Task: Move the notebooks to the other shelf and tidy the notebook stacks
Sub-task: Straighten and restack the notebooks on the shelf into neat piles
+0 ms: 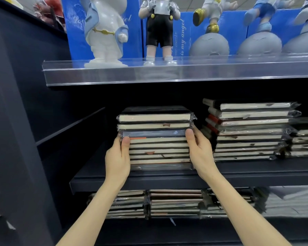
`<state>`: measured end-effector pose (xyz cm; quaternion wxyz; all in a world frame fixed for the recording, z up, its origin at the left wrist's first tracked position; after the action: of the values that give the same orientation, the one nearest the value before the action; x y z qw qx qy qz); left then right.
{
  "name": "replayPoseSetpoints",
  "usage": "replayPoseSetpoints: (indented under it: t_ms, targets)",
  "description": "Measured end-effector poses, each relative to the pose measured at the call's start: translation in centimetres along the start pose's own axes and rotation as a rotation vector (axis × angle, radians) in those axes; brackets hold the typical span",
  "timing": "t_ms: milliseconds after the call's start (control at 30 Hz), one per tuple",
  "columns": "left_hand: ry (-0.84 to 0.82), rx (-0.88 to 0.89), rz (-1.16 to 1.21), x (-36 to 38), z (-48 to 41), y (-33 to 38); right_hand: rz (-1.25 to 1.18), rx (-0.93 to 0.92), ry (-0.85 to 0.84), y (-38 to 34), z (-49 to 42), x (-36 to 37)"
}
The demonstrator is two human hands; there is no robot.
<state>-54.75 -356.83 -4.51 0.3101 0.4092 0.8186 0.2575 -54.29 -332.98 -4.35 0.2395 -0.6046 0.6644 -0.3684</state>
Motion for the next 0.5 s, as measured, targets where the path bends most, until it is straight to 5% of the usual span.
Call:
replayPoseSetpoints:
  t_ms: [400,500]
  targets:
    - [-0.057,0.016,-0.009,-0.2,-0.5,-0.5,-0.040,0.011,-0.011,0.0,-1.0,-0.8]
    - [-0.113,-0.070,0.201,-0.4,-0.6,-1.2,-0.123,0.004,0.008,-0.4,-1.1,-1.5]
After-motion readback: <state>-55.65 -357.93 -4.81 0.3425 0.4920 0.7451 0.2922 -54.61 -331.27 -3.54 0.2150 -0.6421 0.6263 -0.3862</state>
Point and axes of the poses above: each hand's wrist, its own z-axis away from the middle knuckle, its own x-axis out of the palm, y = z × x, the point moved 9 cm from there along -z, towards the middle knuckle, and after that the axes turned 15 degrees about -z, right-handed, at the moved point
